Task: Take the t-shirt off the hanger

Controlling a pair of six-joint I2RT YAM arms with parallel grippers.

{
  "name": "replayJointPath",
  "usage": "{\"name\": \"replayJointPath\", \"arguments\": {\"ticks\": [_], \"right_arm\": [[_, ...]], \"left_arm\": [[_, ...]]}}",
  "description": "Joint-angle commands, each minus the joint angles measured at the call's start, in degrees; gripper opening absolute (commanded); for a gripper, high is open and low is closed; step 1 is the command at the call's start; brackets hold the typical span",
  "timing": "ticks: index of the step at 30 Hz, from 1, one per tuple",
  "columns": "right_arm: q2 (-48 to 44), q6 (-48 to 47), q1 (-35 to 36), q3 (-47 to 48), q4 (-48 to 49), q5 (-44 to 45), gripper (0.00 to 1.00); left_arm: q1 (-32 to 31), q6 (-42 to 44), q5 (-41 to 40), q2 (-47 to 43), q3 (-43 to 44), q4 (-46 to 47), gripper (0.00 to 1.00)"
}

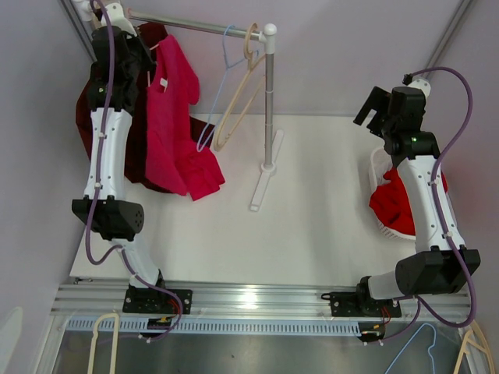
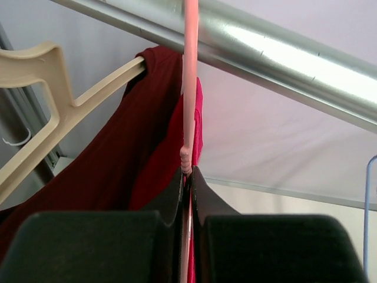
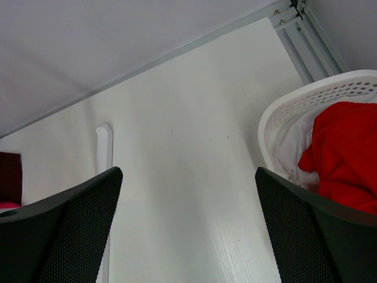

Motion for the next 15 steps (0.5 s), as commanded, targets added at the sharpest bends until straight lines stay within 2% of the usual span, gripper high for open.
{"name": "replayJointPath", "arguments": {"ticks": [1, 9, 15], "right_arm": [[-0.3, -0.3, 0.2, 0.9, 1.9, 1.0, 0.99], [-0.6, -0.2, 0.8, 0.4, 2.2, 0.4, 0.99], [-0.9, -0.4, 1.2, -0.1, 2.0, 0.8, 1.0]], "left_arm": [[0.5, -1.9, 1.6, 0.6, 2.7, 1.7, 0.01], [0.4, -3.0, 7.2, -0.6, 4.1, 5.0, 0.01], [-1.7, 0.1, 7.3, -5.1, 1.2, 8.7, 0.01]]}}
